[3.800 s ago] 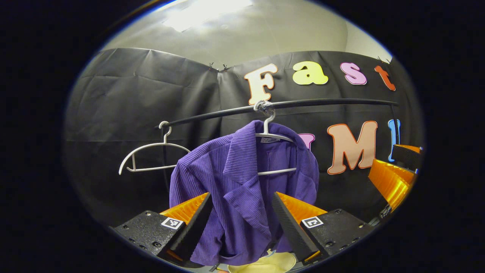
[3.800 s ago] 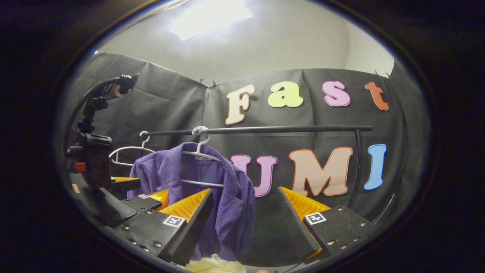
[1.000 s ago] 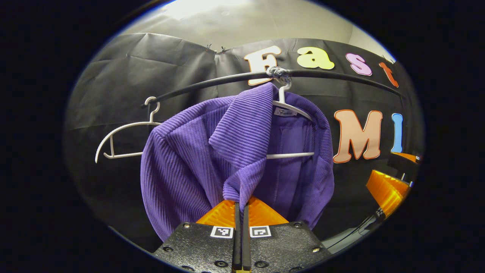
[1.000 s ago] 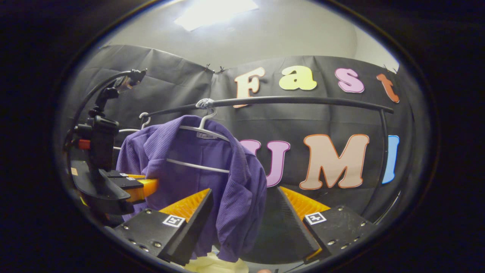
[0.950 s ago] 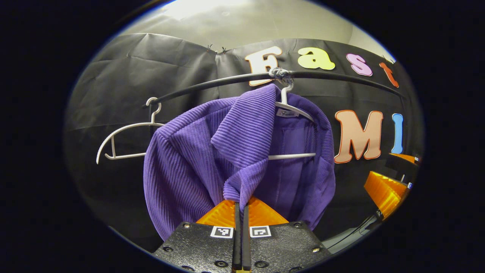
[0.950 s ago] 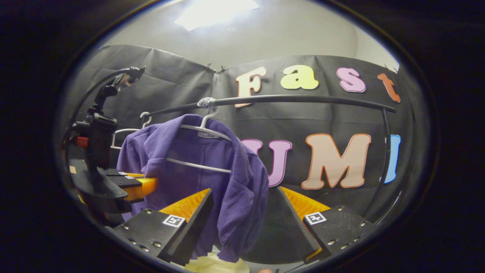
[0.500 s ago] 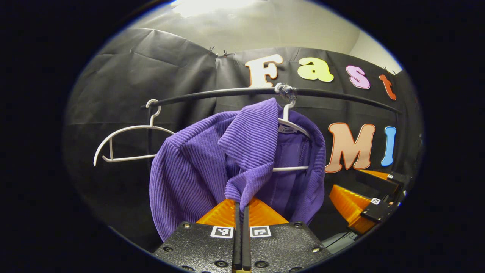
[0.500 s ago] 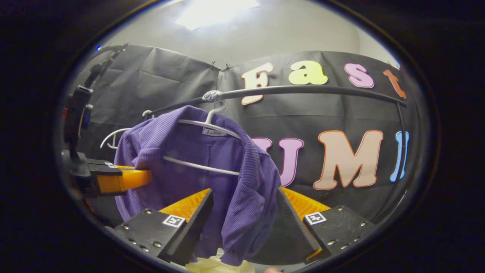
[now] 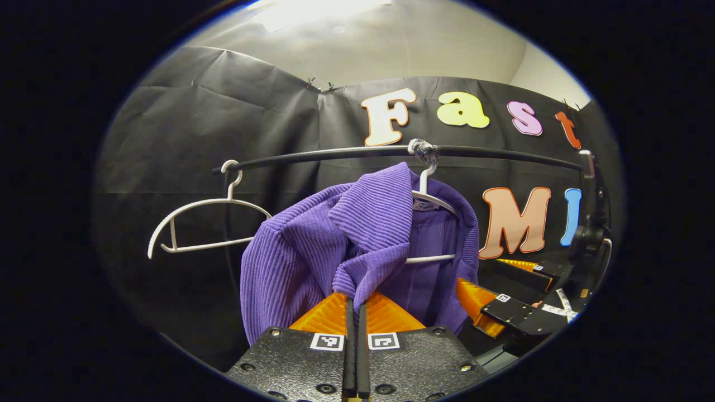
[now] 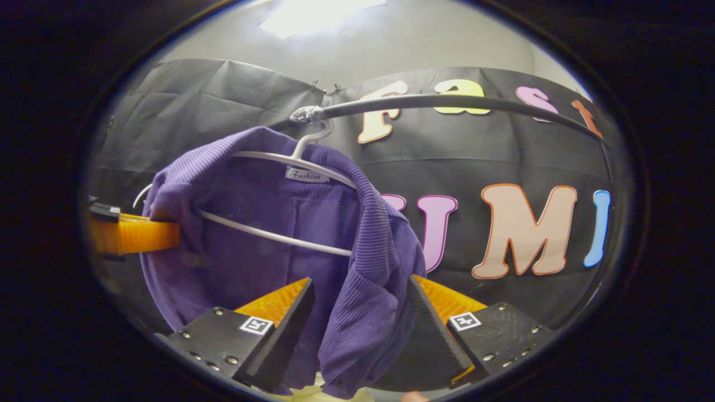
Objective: Grasp the clothes on the hanger with both hands and then place them into the laundry hamper below.
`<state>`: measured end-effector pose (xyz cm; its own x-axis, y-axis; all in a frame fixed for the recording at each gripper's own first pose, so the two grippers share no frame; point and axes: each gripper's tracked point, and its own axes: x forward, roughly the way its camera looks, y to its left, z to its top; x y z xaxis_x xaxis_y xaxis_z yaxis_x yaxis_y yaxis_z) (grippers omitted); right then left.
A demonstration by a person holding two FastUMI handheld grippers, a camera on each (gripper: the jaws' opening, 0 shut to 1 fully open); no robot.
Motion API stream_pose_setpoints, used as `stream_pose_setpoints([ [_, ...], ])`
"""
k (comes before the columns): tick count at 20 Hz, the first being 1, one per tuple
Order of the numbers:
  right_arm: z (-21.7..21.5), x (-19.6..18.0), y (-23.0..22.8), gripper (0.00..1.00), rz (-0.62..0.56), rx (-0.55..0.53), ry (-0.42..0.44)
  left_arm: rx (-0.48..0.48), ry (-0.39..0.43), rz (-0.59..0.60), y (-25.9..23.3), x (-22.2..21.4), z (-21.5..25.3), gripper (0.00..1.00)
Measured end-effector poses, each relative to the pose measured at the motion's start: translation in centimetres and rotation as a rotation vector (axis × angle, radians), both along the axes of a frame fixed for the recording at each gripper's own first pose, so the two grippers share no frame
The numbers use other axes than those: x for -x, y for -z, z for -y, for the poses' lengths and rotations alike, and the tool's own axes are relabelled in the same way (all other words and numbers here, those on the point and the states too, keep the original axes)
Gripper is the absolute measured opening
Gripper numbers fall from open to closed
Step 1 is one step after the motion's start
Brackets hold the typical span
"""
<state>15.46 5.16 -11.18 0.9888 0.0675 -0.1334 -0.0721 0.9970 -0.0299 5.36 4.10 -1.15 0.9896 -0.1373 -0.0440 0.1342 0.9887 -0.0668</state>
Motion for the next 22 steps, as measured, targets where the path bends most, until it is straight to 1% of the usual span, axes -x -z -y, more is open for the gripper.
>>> stream_pose_setpoints([
  [1, 0.2, -0.5, 0.6, 1.0, -0.006, 0.005, 0.007, -0.003, -0.005, 0.004, -0.2, 0.0, -0.1, 0.02],
  [3, 0.3, -1.5, 1.5, 0.99, -0.02, 0.015, 0.014, -0.005, -0.016, 0.01, -0.5, 0.0, -0.5, 0.02],
  [4, 0.4, -1.9, 2.0, 0.95, -0.029, 0.023, 0.016, -0.004, -0.023, 0.013, -0.7, 0.0, -0.6, 0.02],
  [5, 0.3, -2.2, 2.5, 0.95, -0.036, 0.028, 0.015, -0.001, -0.027, 0.022, -1.1, 0.1, -0.7, 0.02],
  [6, 0.3, -2.5, 2.8, 0.95, -0.04, 0.034, 0.018, -0.002, -0.035, 0.03, -1.4, 0.1, -0.9, 0.05],
  [7, 0.5, -2.7, 3.2, 0.95, -0.047, 0.041, 0.028, -0.005, -0.045, 0.038, -1.7, 0.1, -1.2, 0.02],
  [8, 0.8, -2.8, 3.4, 0.95, -0.054, 0.045, 0.04, -0.008, -0.055, 0.042, -1.9, 0.1, -1.4, 0.02],
  [10, 0.4, -3.1, 3.9, 0.95, -0.063, 0.03, 0.037, -0.006, -0.069, 0.052, -2.4, 0.0, -1.7, 0.02],
  [11, 0.4, -3.2, 4.1, 0.99, -0.064, 0.025, 0.037, -0.005, -0.077, 0.055, -2.6, 0.0, -1.9, 0.0],
  [12, 0.4, -3.3, 4.1, 0.99, -0.065, 0.026, 0.039, -0.005, -0.086, 0.055, -2.7, -0.1, -2.1, 0.02],
  [13, 0.4, -3.5, 4.1, 0.95, -0.066, 0.027, 0.038, -0.005, -0.092, 0.059, -2.9, -0.1, -2.2, 0.0],
  [14, 0.5, -3.8, 4.2, 0.98, -0.068, 0.031, 0.043, -0.008, -0.101, 0.057, -2.9, -0.1, -2.4, 0.02],
  [16, 0.7, -4.0, 4.3, 0.79, -0.078, 0.036, 0.045, -0.02, -0.117, 0.066, -3.3, -0.1, -2.6, 0.02],
  [17, 0.8, -4.1, 4.4, 0.72, -0.079, 0.037, 0.044, -0.028, -0.125, 0.072, -3.6, -0.1, -2.8, 0.02],
  [18, 0.9, -4.3, 4.4, 0.71, -0.082, 0.038, 0.044, -0.035, -0.132, 0.079, -3.9, -0.2, -2.8, 0.0],
  [20, 1.1, -4.2, 4.6, 0.72, -0.089, 0.045, 0.047, -0.044, -0.143, 0.088, -4.4, -0.2, -3.0, 0.05],
  [21, 1.2, -4.0, 4.7, 0.72, -0.094, 0.045, 0.044, -0.048, -0.15, 0.094, -4.8, -0.2, -3.2, 0.02],
  [22, 1.8, -4.0, 4.5, 0.72, -0.096, 0.056, 0.066, -0.05, -0.158, 0.102, -5.2, -0.2, -3.4, 0.02],
])
